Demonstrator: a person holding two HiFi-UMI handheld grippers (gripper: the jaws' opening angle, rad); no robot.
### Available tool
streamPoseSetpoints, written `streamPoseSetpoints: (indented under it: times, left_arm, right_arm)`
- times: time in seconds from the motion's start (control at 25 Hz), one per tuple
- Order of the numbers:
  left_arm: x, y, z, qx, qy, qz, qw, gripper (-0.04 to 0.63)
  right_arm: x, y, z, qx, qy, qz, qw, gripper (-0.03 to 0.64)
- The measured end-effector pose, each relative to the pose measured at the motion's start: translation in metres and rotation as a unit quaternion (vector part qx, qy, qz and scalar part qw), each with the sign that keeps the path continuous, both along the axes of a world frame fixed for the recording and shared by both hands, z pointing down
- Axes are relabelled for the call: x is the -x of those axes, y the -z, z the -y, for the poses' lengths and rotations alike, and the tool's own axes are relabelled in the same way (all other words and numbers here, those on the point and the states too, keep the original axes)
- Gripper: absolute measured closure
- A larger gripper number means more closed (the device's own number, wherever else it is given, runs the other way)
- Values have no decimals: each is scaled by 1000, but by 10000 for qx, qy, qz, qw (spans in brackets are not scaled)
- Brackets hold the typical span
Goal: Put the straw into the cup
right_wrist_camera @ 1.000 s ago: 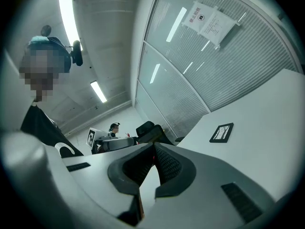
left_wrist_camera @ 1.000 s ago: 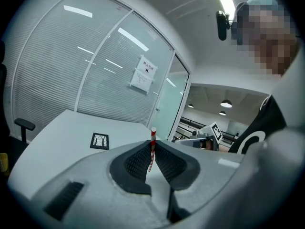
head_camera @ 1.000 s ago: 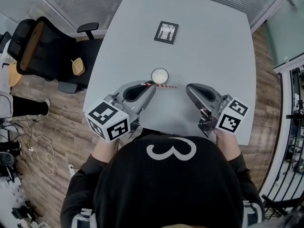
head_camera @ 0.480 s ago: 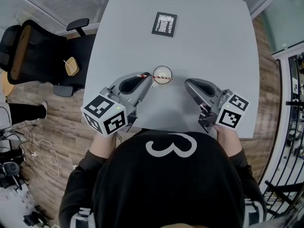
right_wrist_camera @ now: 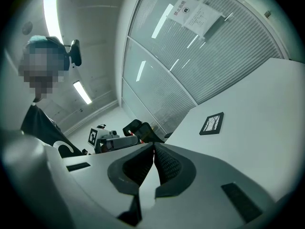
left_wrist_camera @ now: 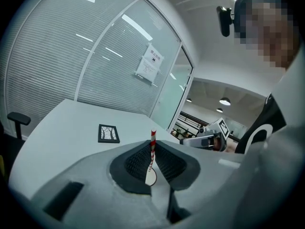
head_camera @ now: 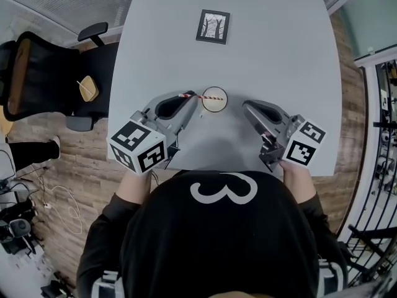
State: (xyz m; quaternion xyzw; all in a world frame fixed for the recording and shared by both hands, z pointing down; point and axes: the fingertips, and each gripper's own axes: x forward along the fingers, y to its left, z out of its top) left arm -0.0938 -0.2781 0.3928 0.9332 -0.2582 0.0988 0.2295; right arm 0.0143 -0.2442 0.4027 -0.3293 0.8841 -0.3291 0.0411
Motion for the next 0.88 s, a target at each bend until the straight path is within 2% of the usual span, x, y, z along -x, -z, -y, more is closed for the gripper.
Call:
streamPoseSetpoints:
  times: [0.6, 0.88]
  left_arm:
    - [-7, -40, 10, 333, -22, 197, 9992, 560]
    - [-11, -55, 11, 320, -41, 382, 9987, 560]
  right_arm:
    - [-7, -15, 2, 198, -235, -44, 9995, 603]
    - [-9, -20, 0, 254, -249, -88, 9993, 603]
